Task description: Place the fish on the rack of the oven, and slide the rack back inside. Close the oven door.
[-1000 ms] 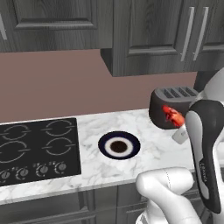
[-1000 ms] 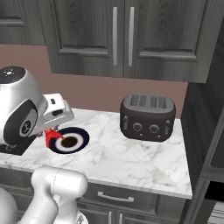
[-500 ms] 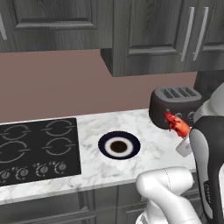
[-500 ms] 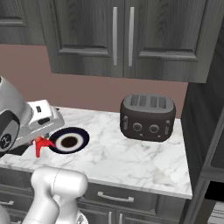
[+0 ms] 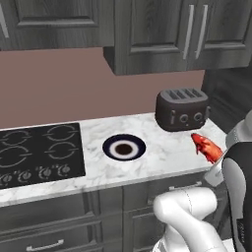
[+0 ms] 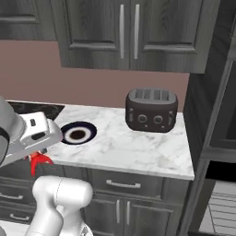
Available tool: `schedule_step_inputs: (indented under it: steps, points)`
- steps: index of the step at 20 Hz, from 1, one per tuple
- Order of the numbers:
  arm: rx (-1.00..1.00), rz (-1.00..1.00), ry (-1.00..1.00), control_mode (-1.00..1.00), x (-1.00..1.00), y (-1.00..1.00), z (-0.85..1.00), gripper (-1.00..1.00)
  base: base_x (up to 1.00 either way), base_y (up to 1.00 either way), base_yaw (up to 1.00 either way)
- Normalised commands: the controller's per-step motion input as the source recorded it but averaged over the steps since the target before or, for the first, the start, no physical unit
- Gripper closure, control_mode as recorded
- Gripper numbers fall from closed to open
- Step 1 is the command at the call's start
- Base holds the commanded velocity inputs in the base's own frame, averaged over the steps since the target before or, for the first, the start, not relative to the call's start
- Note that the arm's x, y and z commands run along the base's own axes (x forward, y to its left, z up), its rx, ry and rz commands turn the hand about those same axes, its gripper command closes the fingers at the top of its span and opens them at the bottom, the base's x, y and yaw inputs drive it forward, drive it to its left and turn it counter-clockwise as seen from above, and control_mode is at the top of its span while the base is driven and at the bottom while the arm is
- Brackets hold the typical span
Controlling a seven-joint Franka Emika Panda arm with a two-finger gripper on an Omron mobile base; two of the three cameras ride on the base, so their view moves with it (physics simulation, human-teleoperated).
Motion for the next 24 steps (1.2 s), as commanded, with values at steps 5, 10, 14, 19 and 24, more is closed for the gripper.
schedule_step_inputs:
  steps: [5, 10, 14, 19, 24]
  points:
    - [0.00, 0.00, 0.00, 1.00, 0.00, 0.00, 0.00, 1.00, -0.21, -0.11, -0.25]
    - [0.00, 0.00, 0.00, 1.00, 0.00, 0.00, 0.00, 1.00, 0.00, -0.28, -0.32]
    - [0.00, 0.00, 0.00, 1.00, 0.00, 0.00, 0.00, 1.00, 0.00, -0.36, -0.39]
    - [0.00, 0.00, 0.00, 1.00, 0.00, 0.00, 0.00, 1.00, 0.00, -0.53, -0.45]
    - [0.00, 0.00, 0.00, 1.00, 0.00, 0.00, 0.00, 1.00, 0.00, -0.53, -0.48]
